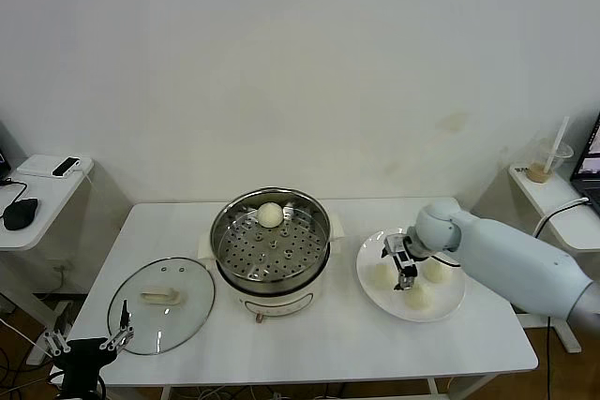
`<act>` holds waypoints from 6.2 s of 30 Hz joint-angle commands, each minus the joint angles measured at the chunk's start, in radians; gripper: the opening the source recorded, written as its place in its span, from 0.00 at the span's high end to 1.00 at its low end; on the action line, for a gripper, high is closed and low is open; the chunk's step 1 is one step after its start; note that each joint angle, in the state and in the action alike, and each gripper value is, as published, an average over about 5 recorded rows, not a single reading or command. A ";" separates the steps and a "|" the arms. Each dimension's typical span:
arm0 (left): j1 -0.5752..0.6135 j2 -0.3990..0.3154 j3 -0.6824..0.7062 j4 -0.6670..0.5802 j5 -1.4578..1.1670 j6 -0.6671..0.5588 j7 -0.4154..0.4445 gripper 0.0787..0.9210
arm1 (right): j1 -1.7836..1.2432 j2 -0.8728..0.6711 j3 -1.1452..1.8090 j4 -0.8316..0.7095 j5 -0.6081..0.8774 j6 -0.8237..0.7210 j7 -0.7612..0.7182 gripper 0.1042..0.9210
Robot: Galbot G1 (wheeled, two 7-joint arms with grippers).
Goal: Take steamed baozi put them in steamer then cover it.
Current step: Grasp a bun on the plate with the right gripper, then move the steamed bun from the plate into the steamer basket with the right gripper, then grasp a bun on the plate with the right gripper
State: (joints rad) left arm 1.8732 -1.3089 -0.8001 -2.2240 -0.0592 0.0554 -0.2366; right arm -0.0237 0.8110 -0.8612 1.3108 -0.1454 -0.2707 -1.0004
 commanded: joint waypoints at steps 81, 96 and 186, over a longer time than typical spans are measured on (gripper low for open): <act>-0.064 0.007 0.014 0.027 -0.012 -0.003 -0.004 0.12 | 0.394 0.652 -0.231 -0.235 0.572 -0.340 0.147 0.39; -0.061 0.012 0.010 0.029 -0.015 -0.007 -0.007 0.12 | 0.351 0.723 -0.222 -0.330 0.551 -0.344 0.172 0.38; -0.041 0.005 0.024 0.027 -0.002 -0.004 0.017 0.12 | -0.172 -0.117 0.188 0.048 -0.036 -0.025 -0.096 0.12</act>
State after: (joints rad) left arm 1.8319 -1.3044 -0.7754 -2.1997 -0.0588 0.0511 -0.2208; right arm -0.1648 0.6292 -0.6993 1.4249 -0.1641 -0.2911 -1.0966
